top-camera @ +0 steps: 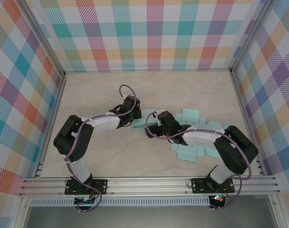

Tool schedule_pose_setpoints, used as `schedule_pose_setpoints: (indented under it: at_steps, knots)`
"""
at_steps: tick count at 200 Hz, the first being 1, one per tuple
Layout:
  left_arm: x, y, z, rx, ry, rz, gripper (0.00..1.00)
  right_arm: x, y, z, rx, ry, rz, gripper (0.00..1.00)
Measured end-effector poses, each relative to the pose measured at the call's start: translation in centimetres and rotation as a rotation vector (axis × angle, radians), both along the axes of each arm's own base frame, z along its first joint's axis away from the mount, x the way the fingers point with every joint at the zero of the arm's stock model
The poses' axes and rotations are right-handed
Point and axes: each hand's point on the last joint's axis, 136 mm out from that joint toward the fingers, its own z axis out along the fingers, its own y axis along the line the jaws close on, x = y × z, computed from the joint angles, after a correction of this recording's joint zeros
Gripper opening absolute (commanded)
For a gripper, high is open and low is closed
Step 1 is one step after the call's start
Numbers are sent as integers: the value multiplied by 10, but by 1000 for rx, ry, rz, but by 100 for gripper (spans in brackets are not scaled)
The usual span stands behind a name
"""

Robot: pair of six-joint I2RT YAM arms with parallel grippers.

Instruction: Fold the paper box

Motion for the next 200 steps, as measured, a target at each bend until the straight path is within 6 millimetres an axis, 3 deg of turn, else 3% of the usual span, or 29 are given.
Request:
schedule_pose_setpoints:
  at_steps: [69, 91, 120, 153, 200]
  knots:
    - [2, -2, 0, -26, -7, 13, 22, -25, -12, 68, 137, 9, -13, 100]
    - [1, -1, -1, -32, -10, 17, 23, -15, -15, 83, 149, 25, -55, 96]
    - [2, -2, -1, -35, -16, 17, 23, 16, -19, 96, 155, 44, -119, 93]
    - [2, -2, -1, -35, -15, 17, 23, 49, -22, 74, 120, 132, -177, 84]
    - [1, -1, -2, -34, -15, 17, 23, 53, -30, 9, 74, 315, -205, 82]
